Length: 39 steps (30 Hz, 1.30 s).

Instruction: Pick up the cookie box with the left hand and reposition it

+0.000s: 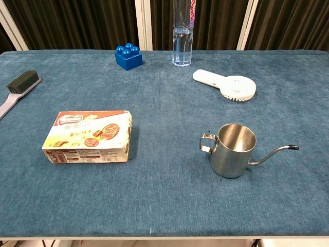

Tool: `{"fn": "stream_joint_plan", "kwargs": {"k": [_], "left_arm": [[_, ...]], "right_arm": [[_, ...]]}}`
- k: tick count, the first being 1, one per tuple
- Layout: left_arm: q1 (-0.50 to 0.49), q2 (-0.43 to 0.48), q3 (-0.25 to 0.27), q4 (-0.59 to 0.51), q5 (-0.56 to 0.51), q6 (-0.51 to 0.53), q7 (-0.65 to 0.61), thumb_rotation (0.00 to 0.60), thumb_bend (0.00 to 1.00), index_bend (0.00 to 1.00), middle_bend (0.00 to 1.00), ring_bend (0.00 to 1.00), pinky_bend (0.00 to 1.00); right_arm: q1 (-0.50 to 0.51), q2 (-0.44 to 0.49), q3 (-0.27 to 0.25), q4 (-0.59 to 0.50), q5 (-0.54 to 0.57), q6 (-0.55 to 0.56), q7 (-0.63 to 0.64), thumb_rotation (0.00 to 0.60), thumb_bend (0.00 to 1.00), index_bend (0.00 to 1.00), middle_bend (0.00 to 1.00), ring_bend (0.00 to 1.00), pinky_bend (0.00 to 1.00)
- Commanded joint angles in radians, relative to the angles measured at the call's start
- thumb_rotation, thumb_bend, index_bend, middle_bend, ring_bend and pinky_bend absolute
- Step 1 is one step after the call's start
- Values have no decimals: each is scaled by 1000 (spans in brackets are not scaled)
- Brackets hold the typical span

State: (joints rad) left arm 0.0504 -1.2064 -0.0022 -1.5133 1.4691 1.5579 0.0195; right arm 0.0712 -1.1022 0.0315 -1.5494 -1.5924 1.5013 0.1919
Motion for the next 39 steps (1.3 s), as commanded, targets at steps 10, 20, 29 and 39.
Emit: {"fn": "stream_joint_plan", "kwargs": {"k": [10,20,29,39], "left_arm": [[-41,8,-9,-48,20,-43,23,600,21,0,0,0,15],[-193,56,-34,-265,123,-184,190,600,20,7,0,0,15],[-399,-24,-102,-481,-14,-473,380,600,0,7,0,0,15],[-629,-198,-148,-607,-462,-545,890,600,0,7,0,0,15]], "right_arm": [[6,1,8,-10,13,-3,-4,600,176,0,13,0,0],[-20,4,-2,40,3,41,55,600,177,0,13,0,0],[-20,3,-7,69,-6,43,81,600,177,0,13,0,0],[-30,4,-10,79,7,43,91,600,177,0,13,0,0]]}}
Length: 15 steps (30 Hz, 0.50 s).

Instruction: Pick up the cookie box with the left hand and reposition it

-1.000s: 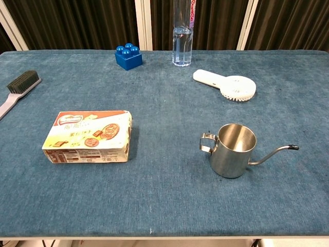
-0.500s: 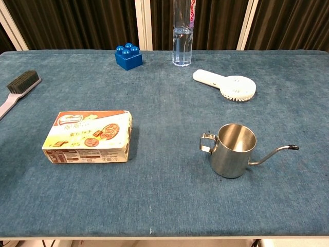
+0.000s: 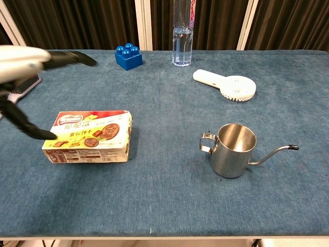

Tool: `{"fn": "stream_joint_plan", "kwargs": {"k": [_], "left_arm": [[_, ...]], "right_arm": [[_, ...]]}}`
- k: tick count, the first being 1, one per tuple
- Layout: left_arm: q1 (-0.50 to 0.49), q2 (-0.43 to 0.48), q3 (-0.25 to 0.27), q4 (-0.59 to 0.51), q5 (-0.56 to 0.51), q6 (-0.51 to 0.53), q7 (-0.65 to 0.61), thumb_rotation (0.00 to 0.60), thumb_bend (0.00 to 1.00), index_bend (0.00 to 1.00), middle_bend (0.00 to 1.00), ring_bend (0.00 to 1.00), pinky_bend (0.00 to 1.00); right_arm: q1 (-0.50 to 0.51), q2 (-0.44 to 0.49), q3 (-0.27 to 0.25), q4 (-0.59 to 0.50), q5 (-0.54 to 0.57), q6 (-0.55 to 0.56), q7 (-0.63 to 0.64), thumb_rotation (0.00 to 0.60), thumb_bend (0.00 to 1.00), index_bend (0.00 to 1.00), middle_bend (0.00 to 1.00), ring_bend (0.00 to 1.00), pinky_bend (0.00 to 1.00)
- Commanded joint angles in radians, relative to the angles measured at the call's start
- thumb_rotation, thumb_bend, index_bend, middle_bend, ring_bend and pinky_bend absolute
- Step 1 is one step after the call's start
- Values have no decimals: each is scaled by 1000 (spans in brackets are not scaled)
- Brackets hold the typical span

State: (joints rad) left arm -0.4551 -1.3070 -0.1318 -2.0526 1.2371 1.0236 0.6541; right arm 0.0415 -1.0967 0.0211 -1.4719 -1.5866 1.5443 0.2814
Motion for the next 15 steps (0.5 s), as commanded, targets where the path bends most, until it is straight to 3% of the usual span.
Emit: {"fn": "stream_joint_plan", "kwargs": {"k": [1,7,15], "left_arm": [[-157,-128,-19,-79,-306,24,341,600,0,7,0,0,15],[-311,-300,-70,-65,-633,231,599,600,0,7,0,0,15],[-450,-422,-153,0,-899,346,691,600,0,7,0,0,15]], "right_arm": [[-1,-2,0,2,2,-1,2,600,177,0,13,0,0],[-4,-2,-2,4,6,-4,1,600,176,0,13,0,0],[-8,-5,-3,9,17,-11,9,600,176,0,13,0,0]]}}
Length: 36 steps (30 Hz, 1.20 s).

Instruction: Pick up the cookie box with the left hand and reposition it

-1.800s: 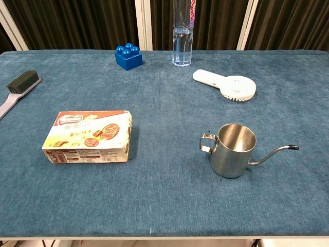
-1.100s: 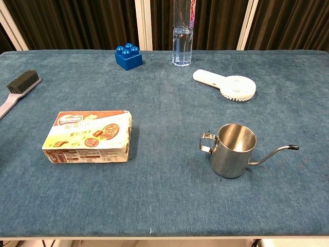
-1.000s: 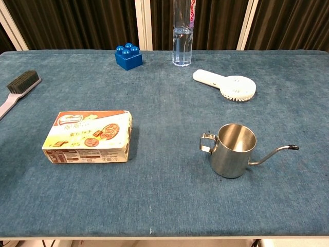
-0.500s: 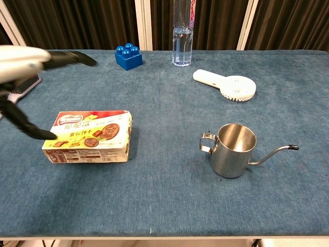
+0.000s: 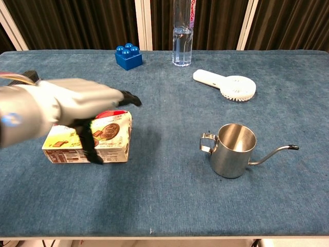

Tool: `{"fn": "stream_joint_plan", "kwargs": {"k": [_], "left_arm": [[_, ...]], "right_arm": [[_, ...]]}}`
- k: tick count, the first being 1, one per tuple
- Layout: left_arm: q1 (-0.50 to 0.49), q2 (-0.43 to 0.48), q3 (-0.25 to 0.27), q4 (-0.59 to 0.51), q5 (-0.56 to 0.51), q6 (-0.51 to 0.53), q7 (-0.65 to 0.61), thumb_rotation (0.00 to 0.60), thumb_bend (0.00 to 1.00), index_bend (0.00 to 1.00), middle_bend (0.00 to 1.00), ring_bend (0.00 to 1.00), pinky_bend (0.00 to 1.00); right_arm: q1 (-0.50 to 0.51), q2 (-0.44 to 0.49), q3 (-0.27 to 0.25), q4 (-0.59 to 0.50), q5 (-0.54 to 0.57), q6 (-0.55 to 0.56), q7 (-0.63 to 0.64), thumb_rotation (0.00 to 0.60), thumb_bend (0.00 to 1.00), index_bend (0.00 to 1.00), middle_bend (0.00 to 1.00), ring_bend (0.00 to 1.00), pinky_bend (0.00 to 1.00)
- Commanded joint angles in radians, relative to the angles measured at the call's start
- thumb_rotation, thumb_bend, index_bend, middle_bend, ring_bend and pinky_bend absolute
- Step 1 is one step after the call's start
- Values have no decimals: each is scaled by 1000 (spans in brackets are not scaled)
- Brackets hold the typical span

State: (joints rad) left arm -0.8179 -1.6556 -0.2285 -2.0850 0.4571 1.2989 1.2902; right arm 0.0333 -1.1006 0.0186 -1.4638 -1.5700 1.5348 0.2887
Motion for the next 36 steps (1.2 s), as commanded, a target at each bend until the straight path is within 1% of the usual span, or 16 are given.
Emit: {"fn": "stream_joint_plan", "kwargs": {"k": [1,5,8,14,18,21,27,29,31,33,36], "left_arm": [[-108,-87,-71,48,-152,86,66,600,0,7,0,0,15],[-169,-134,-106,105,-235,168,107,600,0,7,0,0,15],[-191,-157,-128,138,-283,203,106,600,0,7,0,0,15],[-208,-168,-136,190,-344,204,92,600,0,7,2,0,15],[-212,-171,-139,220,-362,178,67,600,0,33,44,3,15],[-217,-176,-132,242,-346,171,45,600,0,75,88,40,15],[-243,-186,-91,294,-331,181,72,600,38,194,209,144,49],[-240,-184,-83,301,-313,176,57,600,62,258,275,201,53],[-234,-173,-73,296,-288,165,39,600,104,357,382,311,97],[-224,-152,-69,277,-258,152,11,600,118,377,411,343,122],[-194,-97,-63,229,-169,113,-73,600,124,377,427,358,125]], "right_arm": [[-1,-1,-1,2,1,-4,3,600,176,0,13,0,0],[-5,-2,-1,6,7,-3,9,600,177,0,13,0,0],[-7,-2,0,12,13,-5,16,600,177,0,13,0,0],[-4,-5,1,23,18,-17,26,600,176,0,13,0,0],[-2,-10,1,32,15,-19,30,600,176,0,13,0,0],[-1,-9,0,31,16,-25,30,600,177,0,13,0,0],[-6,-12,1,39,20,-19,37,600,177,0,13,0,0],[-7,-13,1,40,22,-22,39,600,177,0,13,0,0],[-8,-17,1,46,23,-22,43,600,177,0,13,0,0],[-8,-18,1,47,21,-21,44,600,177,0,13,0,0],[-8,-15,2,42,24,-22,42,600,177,0,13,0,0]]}}
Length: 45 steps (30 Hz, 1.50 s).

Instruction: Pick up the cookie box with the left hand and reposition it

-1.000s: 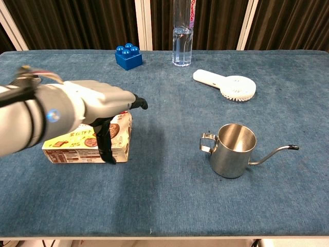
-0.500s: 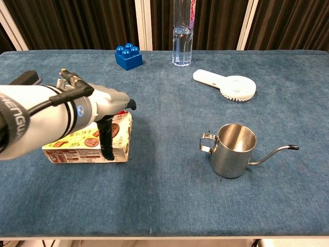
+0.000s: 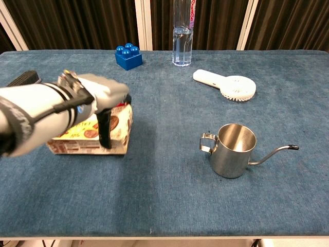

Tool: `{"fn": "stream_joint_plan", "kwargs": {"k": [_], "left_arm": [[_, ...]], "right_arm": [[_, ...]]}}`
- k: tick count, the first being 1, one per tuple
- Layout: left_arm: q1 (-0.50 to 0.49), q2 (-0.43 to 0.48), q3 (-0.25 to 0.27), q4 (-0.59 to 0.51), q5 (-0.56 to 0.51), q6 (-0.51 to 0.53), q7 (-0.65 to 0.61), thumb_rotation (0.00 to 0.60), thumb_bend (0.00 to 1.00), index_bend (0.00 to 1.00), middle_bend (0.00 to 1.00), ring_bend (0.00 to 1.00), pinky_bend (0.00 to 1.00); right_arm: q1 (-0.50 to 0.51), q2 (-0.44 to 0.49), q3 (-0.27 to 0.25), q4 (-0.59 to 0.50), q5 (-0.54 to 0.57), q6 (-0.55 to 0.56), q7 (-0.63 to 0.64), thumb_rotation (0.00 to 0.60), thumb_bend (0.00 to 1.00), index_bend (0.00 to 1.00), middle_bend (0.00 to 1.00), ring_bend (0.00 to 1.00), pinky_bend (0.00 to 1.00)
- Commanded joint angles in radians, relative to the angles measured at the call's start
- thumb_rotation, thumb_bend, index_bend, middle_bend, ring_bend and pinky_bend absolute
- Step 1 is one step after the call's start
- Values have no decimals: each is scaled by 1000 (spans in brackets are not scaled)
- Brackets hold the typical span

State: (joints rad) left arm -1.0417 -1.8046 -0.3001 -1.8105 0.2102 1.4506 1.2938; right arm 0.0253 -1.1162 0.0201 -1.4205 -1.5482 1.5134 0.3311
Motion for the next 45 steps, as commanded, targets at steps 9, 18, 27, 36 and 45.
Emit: {"fn": "stream_joint_plan", "kwargs": {"k": [9,18,27,36,45], "left_arm": [[210,264,-61,-160,400,-345,-643,600,120,377,421,321,133],[350,267,-112,3,723,-588,-1294,600,91,361,369,257,129],[387,147,-45,296,1075,-619,-1769,600,60,353,326,164,52],[372,67,9,500,1173,-543,-1911,600,31,352,310,134,41],[365,113,47,522,1189,-545,-1944,600,0,192,164,65,5]], "right_arm": [[-2,0,1,-1,6,-4,1,600,176,0,13,0,0],[-2,3,3,-20,7,-7,-19,600,176,0,13,0,0],[-2,11,5,-50,8,-7,-49,600,176,0,13,0,0],[-6,18,7,-76,15,-6,-74,600,176,0,13,0,0],[-7,19,7,-88,14,-5,-86,600,176,0,13,0,0]]}}
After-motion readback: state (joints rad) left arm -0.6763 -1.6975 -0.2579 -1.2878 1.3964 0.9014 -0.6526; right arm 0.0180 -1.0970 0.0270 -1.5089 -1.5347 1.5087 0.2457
